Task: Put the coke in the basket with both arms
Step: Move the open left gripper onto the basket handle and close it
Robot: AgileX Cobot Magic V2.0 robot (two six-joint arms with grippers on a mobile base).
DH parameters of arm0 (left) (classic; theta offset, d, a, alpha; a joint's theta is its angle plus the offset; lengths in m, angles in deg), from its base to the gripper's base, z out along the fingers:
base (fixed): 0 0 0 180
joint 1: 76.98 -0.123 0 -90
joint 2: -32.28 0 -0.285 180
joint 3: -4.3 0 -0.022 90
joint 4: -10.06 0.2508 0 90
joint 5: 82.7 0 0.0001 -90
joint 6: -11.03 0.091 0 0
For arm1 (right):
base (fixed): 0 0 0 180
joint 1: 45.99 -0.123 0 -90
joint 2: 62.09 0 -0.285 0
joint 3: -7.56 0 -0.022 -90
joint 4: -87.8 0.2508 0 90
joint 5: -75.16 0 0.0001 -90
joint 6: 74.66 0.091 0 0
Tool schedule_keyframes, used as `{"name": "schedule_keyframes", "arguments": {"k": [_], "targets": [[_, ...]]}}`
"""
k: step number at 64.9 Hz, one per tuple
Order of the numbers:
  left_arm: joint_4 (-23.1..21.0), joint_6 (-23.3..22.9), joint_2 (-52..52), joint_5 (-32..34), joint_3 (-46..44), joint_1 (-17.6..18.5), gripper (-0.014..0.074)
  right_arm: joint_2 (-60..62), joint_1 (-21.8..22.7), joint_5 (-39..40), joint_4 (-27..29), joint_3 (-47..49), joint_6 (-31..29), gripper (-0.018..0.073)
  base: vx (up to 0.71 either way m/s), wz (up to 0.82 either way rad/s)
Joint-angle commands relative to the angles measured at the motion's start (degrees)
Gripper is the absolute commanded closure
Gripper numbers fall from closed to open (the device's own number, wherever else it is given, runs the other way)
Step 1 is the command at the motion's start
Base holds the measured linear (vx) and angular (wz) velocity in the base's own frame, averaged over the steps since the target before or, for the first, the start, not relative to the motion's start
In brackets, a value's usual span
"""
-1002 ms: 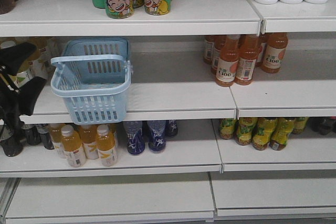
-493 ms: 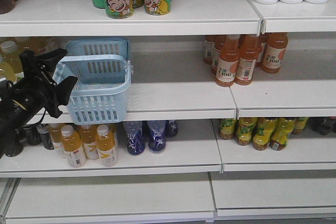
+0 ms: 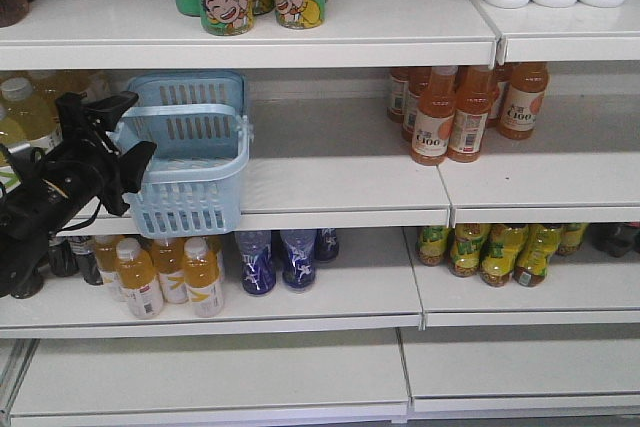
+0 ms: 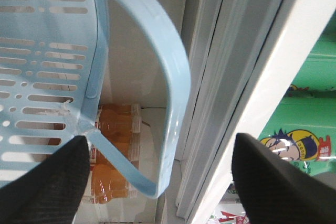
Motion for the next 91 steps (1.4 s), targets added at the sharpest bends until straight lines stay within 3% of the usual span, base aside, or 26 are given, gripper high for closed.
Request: {"name": "schedule_keyframes", "arguments": {"k": [1, 24, 91], "targets": [[-2.52, -0.21, 2.32, 3.74, -1.83, 0.36, 0.0052, 0.59, 0.43, 4.20, -0.40, -0.77, -0.45, 0.0568, 0.00, 0.00], [-5.40, 0.77, 2.08, 2.49, -1.83, 0.36, 0.0052, 0.59, 0.43, 4.14, -0.40, -0.77, -0.45, 0.0568, 0.00, 0.00], [-6.93, 0.87, 2.07, 1.18, -1.83, 0.36, 0.0052, 0.59, 0.43, 4.14, -0.40, -0.77, -0.45, 0.0568, 0.00, 0.00]]}}
